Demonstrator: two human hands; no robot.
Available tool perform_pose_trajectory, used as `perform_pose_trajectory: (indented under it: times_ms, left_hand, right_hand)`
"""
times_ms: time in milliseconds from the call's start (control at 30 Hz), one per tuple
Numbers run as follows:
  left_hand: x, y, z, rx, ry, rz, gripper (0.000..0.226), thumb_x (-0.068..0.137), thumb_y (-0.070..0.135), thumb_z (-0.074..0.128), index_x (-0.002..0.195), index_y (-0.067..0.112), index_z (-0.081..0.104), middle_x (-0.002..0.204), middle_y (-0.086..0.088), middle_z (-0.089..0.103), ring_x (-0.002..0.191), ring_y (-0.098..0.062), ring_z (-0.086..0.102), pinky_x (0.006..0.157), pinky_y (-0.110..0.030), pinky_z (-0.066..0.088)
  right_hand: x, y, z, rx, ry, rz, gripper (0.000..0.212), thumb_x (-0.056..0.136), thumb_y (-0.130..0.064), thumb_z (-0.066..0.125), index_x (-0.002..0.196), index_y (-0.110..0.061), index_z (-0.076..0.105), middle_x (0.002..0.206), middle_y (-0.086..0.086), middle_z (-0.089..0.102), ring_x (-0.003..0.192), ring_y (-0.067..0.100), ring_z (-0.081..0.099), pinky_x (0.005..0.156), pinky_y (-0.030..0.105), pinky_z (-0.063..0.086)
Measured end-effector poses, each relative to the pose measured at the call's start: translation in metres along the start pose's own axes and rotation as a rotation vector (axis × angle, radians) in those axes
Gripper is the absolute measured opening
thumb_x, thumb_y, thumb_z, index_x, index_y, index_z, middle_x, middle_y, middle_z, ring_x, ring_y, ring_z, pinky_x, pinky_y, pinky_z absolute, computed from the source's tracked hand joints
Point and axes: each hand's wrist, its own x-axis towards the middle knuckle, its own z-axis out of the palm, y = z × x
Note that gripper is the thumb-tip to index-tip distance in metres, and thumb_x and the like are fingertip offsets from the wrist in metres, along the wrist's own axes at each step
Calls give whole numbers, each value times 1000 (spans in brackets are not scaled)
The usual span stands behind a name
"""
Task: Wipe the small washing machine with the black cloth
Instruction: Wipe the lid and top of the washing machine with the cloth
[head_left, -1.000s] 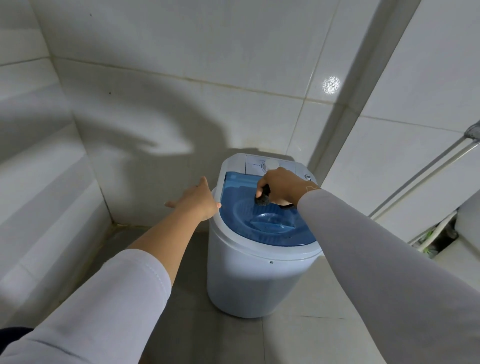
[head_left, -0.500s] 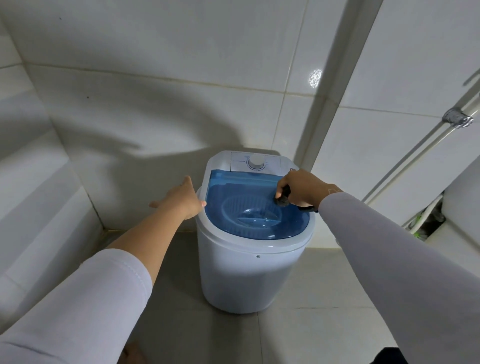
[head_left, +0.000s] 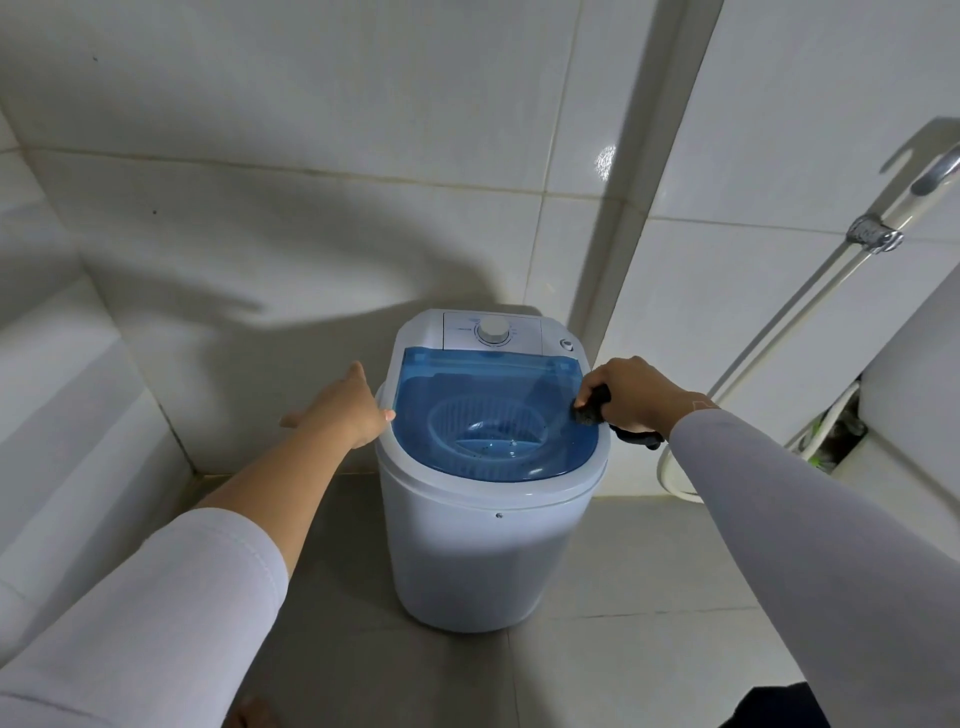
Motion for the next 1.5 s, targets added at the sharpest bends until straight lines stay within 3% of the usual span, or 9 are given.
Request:
perform_pose_trajectory:
  times_ms: [167, 300, 433, 567, 700, 833, 967, 1233, 1500]
  left_hand:
    - [-2, 1, 2, -23, 32, 14, 82, 92, 39, 56, 153, 22, 3, 155, -13, 32, 139, -37, 36, 111, -61, 28]
    - [-3, -4, 2, -78, 41, 29, 83, 90, 41, 59, 153, 20, 9, 155, -11, 32, 139, -36, 35, 111, -62, 28]
    - [-9, -4, 2, -172, 4, 64, 89, 86, 42, 65, 153, 18, 11, 158, -8, 26, 142, -33, 32, 113, -53, 30]
    - [-22, 2, 3, -218, -56, 132, 97, 85, 36, 69, 153, 16, 4, 161, -6, 16, 145, -30, 25, 115, -42, 29]
    - [-16, -5, 12, -231, -69, 126, 103, 81, 41, 71, 153, 15, 3, 160, -8, 20, 143, -32, 29, 115, -48, 30]
    - [-11, -15, 16, -257, -67, 94, 111, 73, 52, 72, 153, 20, 3, 159, -8, 22, 143, -33, 27, 114, -57, 26]
    - [-8, -17, 16, -251, -69, 96, 112, 70, 54, 73, 153, 21, 4, 158, -8, 23, 144, -33, 26, 113, -57, 26]
    - [-5, -16, 18, -184, -57, 94, 109, 75, 52, 71, 153, 20, 2, 159, -8, 21, 145, -32, 24, 114, -57, 24]
    - [-3, -15, 17, -163, -54, 96, 108, 75, 52, 71, 153, 21, 3, 158, -7, 24, 144, -31, 26, 114, -58, 24]
  right_hand:
    - [-7, -4, -15, 71, -7, 41, 30, 81, -4, 53, 89, -25, 72, 106, 7, 68, 97, 28, 61, 83, 33, 53]
    - [3, -44, -32, 36, 40, -94, 36, 83, 0, 49, 104, -21, 70, 116, 7, 64, 109, 25, 56, 87, 24, 39]
    - [20, -100, -33, -2, 50, -237, 38, 83, -3, 50, 106, -27, 69, 119, 3, 62, 108, 23, 57, 89, 28, 43]
    - [27, -150, -16, -56, -2, -367, 40, 84, 0, 49, 110, -26, 67, 122, 1, 59, 104, 19, 53, 82, 24, 39]
    - [33, -176, 6, -128, -43, -442, 36, 85, -5, 53, 110, -26, 67, 122, 3, 62, 109, 24, 57, 90, 29, 45]
    - [37, -181, 22, -195, -78, -447, 33, 86, -9, 55, 111, -28, 68, 119, 4, 63, 106, 25, 59, 89, 29, 45]
    - [34, -177, 24, -230, -64, -474, 30, 88, -11, 56, 112, -25, 68, 118, 4, 63, 109, 24, 57, 87, 26, 41]
    - [33, -165, 25, -264, -62, -446, 33, 86, -6, 56, 111, -26, 68, 117, 6, 63, 106, 26, 58, 91, 32, 48]
    - [23, -136, 14, -228, -80, -369, 37, 84, 1, 51, 102, -23, 71, 115, 0, 66, 104, 22, 60, 90, 28, 48]
